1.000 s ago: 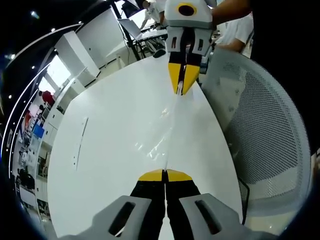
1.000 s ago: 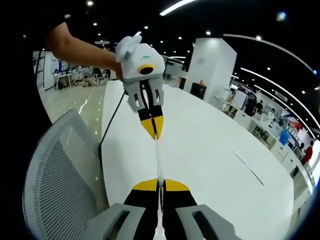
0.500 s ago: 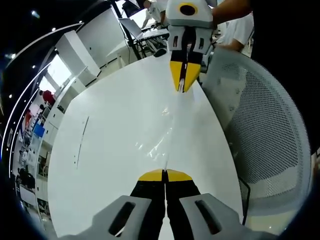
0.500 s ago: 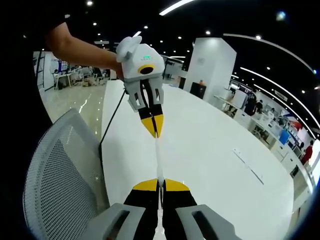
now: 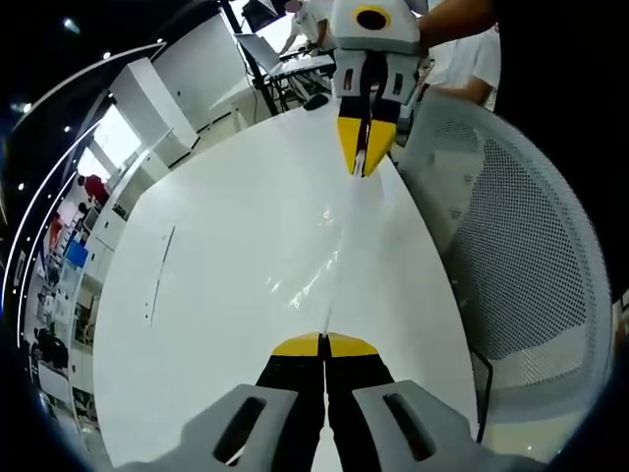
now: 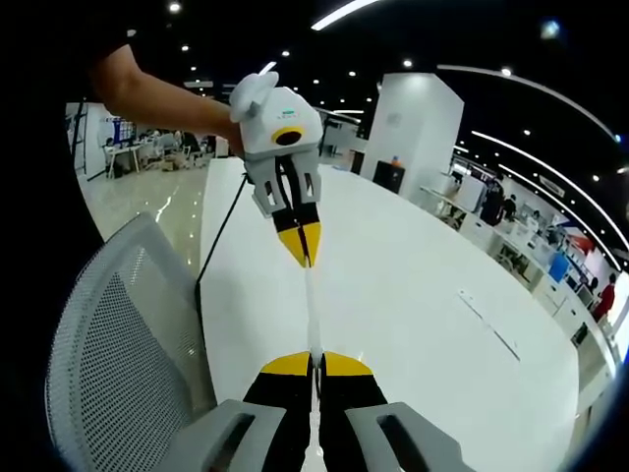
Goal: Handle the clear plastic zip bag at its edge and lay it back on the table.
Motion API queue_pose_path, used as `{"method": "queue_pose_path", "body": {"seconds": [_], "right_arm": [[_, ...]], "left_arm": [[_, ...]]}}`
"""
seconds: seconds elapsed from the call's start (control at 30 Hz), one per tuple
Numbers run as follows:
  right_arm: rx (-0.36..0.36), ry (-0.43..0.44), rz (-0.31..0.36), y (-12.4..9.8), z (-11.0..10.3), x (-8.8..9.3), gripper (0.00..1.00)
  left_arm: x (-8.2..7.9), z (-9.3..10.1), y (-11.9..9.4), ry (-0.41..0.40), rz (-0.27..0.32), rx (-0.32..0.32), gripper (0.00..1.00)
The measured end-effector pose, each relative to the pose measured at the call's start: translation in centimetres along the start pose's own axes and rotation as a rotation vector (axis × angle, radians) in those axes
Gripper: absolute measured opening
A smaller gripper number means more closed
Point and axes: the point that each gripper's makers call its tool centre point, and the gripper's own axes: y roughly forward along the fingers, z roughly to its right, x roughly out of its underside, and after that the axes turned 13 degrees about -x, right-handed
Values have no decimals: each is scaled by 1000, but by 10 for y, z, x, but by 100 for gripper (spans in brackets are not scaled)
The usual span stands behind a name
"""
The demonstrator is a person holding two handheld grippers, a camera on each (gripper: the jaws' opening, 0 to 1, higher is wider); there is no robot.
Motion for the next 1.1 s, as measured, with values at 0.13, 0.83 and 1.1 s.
{"method": "queue_pose_path", "body": {"seconds": [0.13, 0.83, 1.1], "right_arm": [[0, 1, 2, 0, 0, 0, 0], [2, 3, 6, -2, -1, 0, 0], [2, 2, 7, -3, -1, 0, 0]], "left_arm": [[-1, 0, 0, 0, 1, 0, 0], [1, -2, -2, -3, -1, -5, 0], [1, -2, -3, -3, -2, -7, 0]]}}
